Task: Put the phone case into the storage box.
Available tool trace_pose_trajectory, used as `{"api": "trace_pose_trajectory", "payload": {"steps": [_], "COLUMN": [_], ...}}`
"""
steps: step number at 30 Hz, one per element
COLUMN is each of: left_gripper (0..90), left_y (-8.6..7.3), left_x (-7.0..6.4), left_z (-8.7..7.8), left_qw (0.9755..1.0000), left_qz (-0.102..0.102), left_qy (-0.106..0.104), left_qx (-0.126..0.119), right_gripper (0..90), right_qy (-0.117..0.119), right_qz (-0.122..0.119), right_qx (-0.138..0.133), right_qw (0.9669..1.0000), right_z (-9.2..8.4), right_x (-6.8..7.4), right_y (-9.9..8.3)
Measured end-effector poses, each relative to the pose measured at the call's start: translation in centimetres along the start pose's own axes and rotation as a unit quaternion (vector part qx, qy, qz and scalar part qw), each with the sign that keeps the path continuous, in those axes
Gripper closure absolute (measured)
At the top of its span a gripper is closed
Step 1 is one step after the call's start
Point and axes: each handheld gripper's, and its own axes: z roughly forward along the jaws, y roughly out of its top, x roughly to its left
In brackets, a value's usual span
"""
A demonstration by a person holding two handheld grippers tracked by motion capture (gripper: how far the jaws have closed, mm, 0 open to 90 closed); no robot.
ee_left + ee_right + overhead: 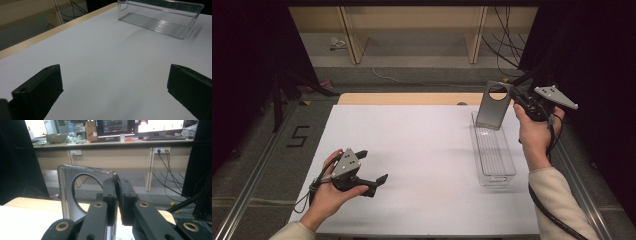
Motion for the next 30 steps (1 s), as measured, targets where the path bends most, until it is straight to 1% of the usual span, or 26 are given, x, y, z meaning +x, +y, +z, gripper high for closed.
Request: {"api": "trace_pose_trajectory", "payload": {"steps": [30], "left_gripper": [0.0], "left_y": [-0.1], "left_x": [0.1], "left_z": [0.0], "left_qw": [1.0000], "left_qz": [-0.001], "left_qy": [0.000], "left_qx": [0.001], "right_gripper": [85.3], "right_qy": [-0.005], "right_qz": [-0.009], "right_qx": [0.000], "right_qw": [0.9999], "right_z": [1.1], "right_x": [-0.2], "right_y": [0.0]}}
